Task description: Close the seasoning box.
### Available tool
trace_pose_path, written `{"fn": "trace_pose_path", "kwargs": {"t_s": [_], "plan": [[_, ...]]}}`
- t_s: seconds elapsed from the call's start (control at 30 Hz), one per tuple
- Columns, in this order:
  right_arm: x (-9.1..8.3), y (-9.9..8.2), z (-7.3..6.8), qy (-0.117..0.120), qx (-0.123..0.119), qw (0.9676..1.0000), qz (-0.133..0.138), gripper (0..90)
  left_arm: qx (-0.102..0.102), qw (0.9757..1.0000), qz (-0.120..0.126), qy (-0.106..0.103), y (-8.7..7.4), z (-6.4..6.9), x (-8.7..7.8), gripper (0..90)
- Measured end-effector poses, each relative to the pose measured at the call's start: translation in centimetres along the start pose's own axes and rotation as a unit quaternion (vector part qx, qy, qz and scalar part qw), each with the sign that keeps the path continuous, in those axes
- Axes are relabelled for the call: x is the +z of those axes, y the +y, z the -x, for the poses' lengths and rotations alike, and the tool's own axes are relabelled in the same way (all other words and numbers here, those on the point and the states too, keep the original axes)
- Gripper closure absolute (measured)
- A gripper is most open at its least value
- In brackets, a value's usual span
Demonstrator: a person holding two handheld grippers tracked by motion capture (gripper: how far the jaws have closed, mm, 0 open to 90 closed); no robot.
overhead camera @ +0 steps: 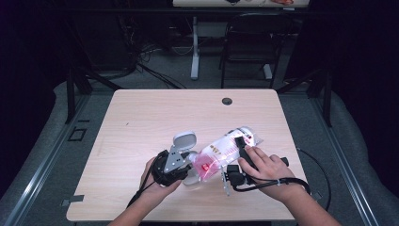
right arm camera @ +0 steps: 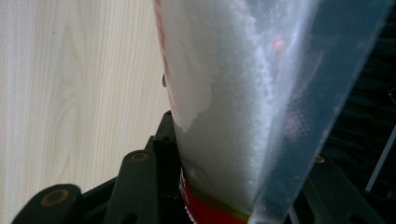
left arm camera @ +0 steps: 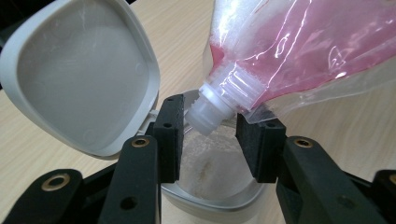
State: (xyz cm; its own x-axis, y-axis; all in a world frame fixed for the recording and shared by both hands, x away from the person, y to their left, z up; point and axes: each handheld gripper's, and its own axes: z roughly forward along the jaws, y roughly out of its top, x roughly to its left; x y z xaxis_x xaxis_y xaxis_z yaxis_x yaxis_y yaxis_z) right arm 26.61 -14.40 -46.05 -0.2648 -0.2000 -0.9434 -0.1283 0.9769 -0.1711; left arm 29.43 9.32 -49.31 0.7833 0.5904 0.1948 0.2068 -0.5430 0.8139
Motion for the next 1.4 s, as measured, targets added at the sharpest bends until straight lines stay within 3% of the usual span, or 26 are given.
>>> {"fn": "trace_pose_path", "kwargs": {"t_s": [0.23,0.43,0.73,1.0,1.17,1.4], "plan": [[0.0,0.22,0.15,0.009,0.0,1.0,-0.001,58.2,0.011,0.9999,0.003,-0.001,0.42,0.27,0.07,58.3],[0.02,0.25,0.26,0.01,0.002,0.9999,-0.001,58.1,0.018,0.9998,-0.002,0.004,0.45,0.32,0.1,61.7],[-0.06,0.23,0.29,0.004,0.007,1.0,-0.001,58.4,0.015,0.9999,-0.004,0.005,0.34,0.35,0.33,66.7],[-0.42,0.47,0.2,-0.011,-0.016,0.9998,-0.01,58.7,0.024,0.9997,-0.003,0.009,-0.04,0.68,0.55,68.1],[-0.39,0.58,0.2,-0.015,-0.002,0.9999,-0.003,59.0,0.018,0.9998,0.004,0.009,-0.07,0.44,0.37,68.3],[-0.44,0.6,0.28,-0.017,-0.005,0.9998,-0.005,59.1,0.021,0.9997,0.007,0.011,-0.14,0.42,0.43,68.3]]}}
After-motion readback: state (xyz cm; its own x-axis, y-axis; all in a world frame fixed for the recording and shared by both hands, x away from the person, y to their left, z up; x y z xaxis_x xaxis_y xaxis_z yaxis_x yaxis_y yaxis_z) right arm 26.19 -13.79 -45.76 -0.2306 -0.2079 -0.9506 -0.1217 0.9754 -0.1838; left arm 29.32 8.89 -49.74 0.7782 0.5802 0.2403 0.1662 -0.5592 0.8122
